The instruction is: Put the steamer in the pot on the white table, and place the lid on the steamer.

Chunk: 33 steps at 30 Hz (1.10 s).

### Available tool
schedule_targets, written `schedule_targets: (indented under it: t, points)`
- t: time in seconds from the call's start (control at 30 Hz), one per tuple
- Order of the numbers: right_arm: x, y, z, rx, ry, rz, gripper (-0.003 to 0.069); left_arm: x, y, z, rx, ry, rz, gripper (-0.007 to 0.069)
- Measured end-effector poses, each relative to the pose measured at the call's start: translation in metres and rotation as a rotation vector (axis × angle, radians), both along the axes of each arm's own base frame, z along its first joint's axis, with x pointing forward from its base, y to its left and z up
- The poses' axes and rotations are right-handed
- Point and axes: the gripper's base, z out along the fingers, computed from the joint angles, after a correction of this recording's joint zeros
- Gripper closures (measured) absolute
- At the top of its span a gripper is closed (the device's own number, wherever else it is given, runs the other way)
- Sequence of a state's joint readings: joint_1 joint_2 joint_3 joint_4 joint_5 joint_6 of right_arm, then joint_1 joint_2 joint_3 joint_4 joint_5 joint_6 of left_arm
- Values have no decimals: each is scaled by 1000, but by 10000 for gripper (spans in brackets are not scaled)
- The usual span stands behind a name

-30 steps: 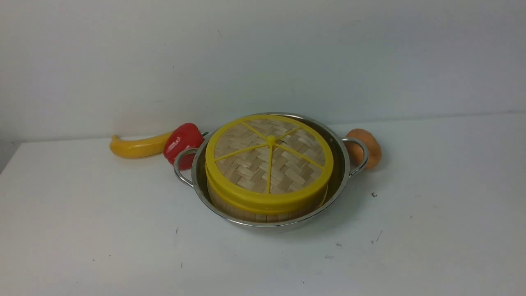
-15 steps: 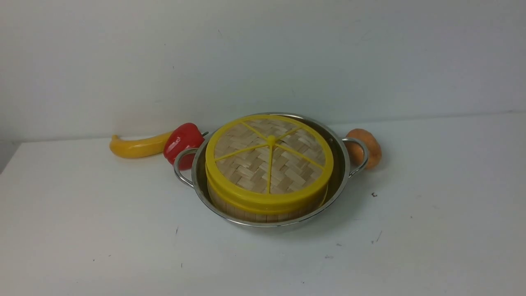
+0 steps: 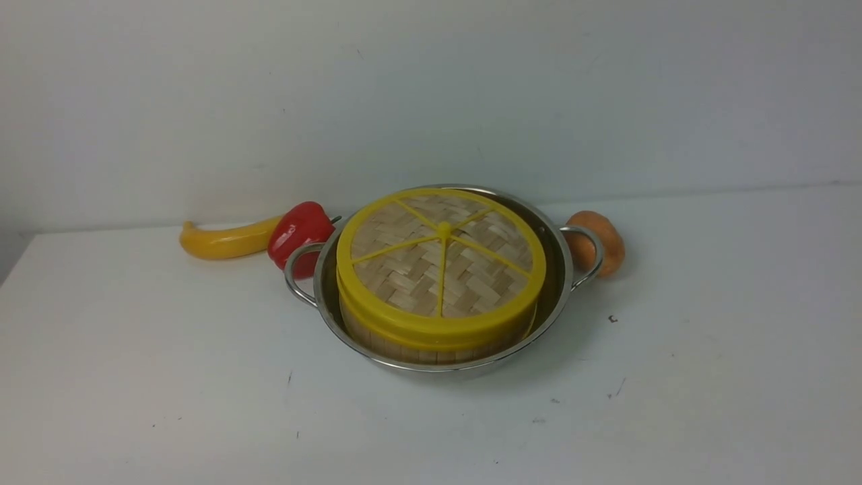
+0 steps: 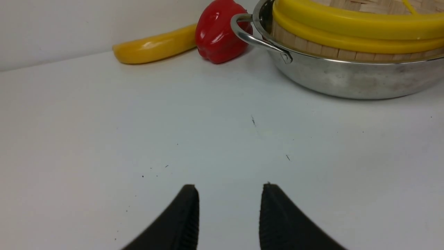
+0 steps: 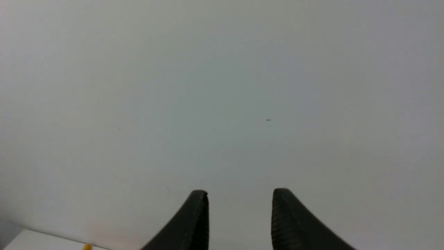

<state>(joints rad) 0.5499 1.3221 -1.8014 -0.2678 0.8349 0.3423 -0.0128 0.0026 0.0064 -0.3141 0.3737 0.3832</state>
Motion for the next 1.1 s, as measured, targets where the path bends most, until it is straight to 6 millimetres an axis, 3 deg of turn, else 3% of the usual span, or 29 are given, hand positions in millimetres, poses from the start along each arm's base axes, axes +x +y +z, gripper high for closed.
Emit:
schedule_targets:
  t: [0.17, 0.27, 0.37, 0.47, 0.53, 0.63, 0.87, 1.1]
  points:
    - [12, 20, -36, -55, -28, 154, 389, 0, 0, 0, 0, 0, 0, 384]
    - [15, 38, -76, -76, 55, 312, 389, 0, 0, 0, 0, 0, 0, 384]
    - [10, 43, -96, -34, 104, 410, 389, 0, 0, 0, 0, 0, 0, 384]
    - [7, 34, -107, 32, 111, 446, 389, 0, 0, 0, 0, 0, 0, 384]
    - [5, 26, -108, 35, 88, 445, 389, 0, 0, 0, 0, 0, 0, 384]
    - [-3, -3, -104, 0, -11, 396, 389, 0, 0, 0, 0, 0, 0, 384]
    - [-36, -48, -79, -185, -200, 250, 389, 0, 0, 0, 0, 0, 0, 384]
    - [-64, -83, -75, -202, -114, 78, 389, 0, 0, 0, 0, 0, 0, 384]
